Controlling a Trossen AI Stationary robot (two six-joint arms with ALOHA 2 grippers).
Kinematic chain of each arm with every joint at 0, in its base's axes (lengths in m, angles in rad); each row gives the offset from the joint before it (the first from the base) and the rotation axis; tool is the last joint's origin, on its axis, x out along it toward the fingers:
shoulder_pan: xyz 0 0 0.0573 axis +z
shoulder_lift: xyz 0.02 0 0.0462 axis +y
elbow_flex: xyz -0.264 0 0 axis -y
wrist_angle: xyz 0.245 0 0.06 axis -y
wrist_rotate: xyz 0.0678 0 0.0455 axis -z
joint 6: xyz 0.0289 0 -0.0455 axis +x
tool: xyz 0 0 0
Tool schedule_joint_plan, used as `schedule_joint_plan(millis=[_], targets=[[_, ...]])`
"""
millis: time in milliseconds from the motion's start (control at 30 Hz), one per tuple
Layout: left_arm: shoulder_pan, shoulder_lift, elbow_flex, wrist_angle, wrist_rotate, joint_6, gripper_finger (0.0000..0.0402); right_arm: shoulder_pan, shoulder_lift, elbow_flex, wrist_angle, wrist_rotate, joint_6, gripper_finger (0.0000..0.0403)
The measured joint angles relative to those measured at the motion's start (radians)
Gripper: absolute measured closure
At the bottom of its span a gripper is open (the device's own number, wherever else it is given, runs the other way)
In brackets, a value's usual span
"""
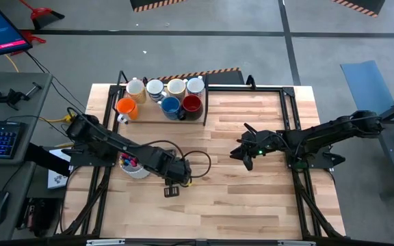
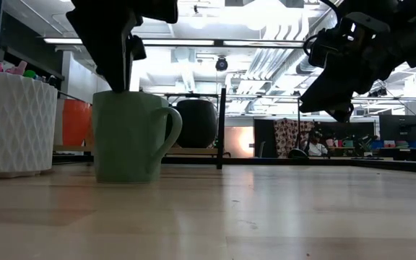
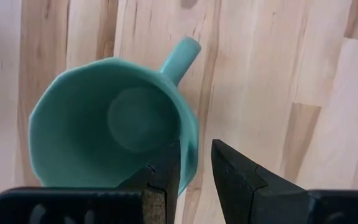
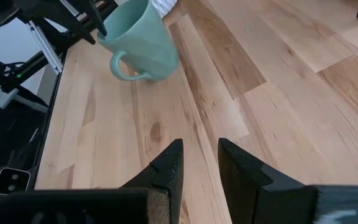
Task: Place coffee mugs
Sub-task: Put the green mug on the shelf
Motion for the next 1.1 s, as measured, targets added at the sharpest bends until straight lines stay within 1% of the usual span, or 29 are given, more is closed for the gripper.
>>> schedule_joint_plan(millis=[167, 367, 633, 800, 900, 1000, 1100], targets=[[0.007, 0.009, -0.004, 0.010, -0.005, 0.018, 0.0321, 0.000, 0.000, 0.000, -0.001, -0.002, 0.000, 0.0322], [0.018, 0.069, -0.005, 0.020, 0.006, 0.061, 0.0321, 0.000, 0.000, 0.000, -0.006, -0.002, 0.000, 0.0322], [0.038, 0.136, -0.005, 0.117, 0.014, 0.055, 0.0321, 0.000, 0.000, 0.000, -0.012, -0.002, 0.000, 0.0322], [0.052, 0.135, -0.004, 0.112, 0.017, 0.023, 0.0323, 0.000, 0.000, 0.000, -0.015, -0.002, 0.000, 0.0322], [0.060, 0.135, -0.004, 0.111, 0.018, 0.007, 0.0342, 0.000, 0.000, 0.000, -0.018, -0.002, 0.000, 0.0322], [0.069, 0.134, -0.004, 0.105, 0.034, 0.003, 0.0383, 0.000, 0.000, 0.000, -0.022, -0.002, 0.000, 0.0322], [0.076, 0.127, -0.002, 0.106, 0.043, -0.029, 0.0388, 0.000, 0.000, 0.000, -0.023, -0.002, -0.001, 0.0322]])
